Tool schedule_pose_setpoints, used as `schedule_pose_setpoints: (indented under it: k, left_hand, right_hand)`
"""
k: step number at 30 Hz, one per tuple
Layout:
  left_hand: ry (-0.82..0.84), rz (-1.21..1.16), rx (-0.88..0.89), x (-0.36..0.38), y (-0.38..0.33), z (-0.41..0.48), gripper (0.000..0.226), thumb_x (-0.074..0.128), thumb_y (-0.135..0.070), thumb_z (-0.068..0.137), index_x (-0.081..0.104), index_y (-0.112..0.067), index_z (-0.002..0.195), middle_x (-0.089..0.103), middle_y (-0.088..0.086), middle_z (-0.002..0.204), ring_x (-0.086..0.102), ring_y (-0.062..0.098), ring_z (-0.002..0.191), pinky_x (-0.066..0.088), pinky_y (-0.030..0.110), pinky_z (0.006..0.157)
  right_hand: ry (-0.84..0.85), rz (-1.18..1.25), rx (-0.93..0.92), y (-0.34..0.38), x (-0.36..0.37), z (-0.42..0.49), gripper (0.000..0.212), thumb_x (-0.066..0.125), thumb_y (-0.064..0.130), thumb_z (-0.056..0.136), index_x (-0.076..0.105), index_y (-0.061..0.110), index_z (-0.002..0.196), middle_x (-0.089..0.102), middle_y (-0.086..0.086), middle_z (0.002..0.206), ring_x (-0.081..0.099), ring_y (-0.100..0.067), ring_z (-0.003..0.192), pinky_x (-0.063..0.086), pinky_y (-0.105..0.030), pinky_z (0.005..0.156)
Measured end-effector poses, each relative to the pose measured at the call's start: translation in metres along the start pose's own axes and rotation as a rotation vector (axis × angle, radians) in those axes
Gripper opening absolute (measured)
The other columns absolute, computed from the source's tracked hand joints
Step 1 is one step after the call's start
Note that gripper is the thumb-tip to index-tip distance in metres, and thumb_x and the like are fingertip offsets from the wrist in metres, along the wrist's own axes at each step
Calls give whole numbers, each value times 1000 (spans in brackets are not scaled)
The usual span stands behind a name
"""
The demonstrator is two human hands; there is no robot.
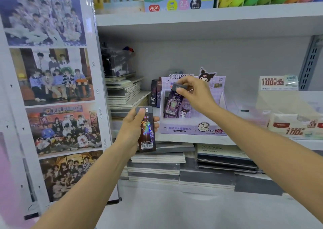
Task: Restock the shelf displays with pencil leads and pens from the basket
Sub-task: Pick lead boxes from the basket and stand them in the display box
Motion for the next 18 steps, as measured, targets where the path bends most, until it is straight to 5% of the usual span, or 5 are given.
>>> schedule_pose_setpoints:
  k: [9,18]
  left_hand:
    - [30,69,-36,-3,2,1,22,46,-5,100,55,-8,120,76,5,86,72,14,72,60,27,63]
    - [42,31,-9,-4,3,-4,21,54,-7,96,57,-18,114,69,10,108,73,18,82,60,28,66]
  right_hand:
    - [269,-220,-66,10,10,16,17,67,16,89,70,12,106,71,-6,96,64,-23,89,52,-37,84]
    - [288,-218,6,-2,11,19,22,70,15,88,68,15,109,71,-10,96,65,-27,91,52,-39,87]
Point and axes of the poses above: each hand's wrist, its own z-axis towards the middle knuckle, its own x-axis out of the palm, y = z × x, the point moved 5 cm from there along z, towards the middle knuckle
